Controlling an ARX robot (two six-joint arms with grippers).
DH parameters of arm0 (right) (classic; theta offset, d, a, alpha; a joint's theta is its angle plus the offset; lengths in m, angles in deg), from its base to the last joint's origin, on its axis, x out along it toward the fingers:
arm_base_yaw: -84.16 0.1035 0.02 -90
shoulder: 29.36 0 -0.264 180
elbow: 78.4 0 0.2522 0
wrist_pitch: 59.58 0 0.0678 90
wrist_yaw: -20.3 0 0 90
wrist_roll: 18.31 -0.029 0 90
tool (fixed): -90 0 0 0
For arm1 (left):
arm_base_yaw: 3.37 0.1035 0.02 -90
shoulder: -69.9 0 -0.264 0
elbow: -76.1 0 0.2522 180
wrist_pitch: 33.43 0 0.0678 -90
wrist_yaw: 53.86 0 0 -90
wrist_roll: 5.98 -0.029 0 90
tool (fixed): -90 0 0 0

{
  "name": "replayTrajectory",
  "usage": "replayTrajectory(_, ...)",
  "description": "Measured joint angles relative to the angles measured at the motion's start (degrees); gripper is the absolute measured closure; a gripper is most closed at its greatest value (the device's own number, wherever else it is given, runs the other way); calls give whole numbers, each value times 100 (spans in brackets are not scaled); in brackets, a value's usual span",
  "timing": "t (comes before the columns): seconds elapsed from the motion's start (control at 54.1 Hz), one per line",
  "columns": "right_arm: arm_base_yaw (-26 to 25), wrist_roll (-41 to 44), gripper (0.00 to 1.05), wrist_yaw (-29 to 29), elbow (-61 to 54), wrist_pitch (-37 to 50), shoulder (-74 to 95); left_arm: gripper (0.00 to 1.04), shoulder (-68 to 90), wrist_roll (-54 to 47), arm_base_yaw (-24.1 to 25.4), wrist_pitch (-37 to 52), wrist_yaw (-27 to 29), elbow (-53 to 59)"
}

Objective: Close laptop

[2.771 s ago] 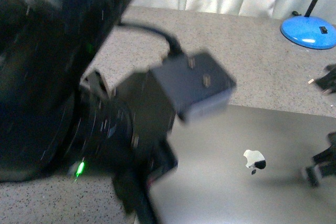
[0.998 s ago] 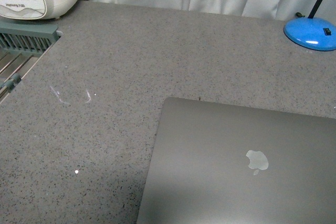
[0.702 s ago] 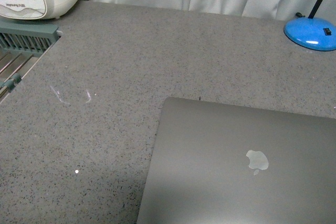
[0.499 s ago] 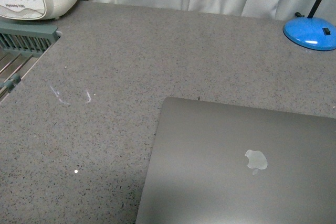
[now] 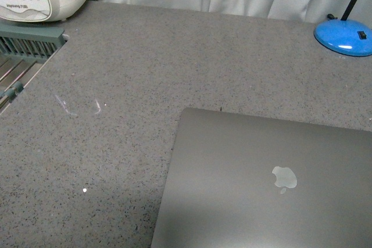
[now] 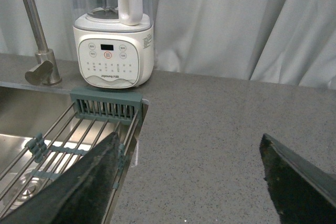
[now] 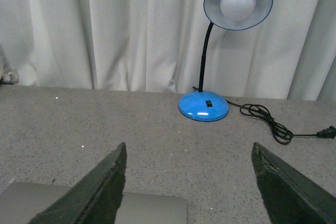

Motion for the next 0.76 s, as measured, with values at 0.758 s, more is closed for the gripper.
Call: replayTrajectory(0.758,0,-4,9,0,0,0,0,6,0,-2,0,0,0,0)
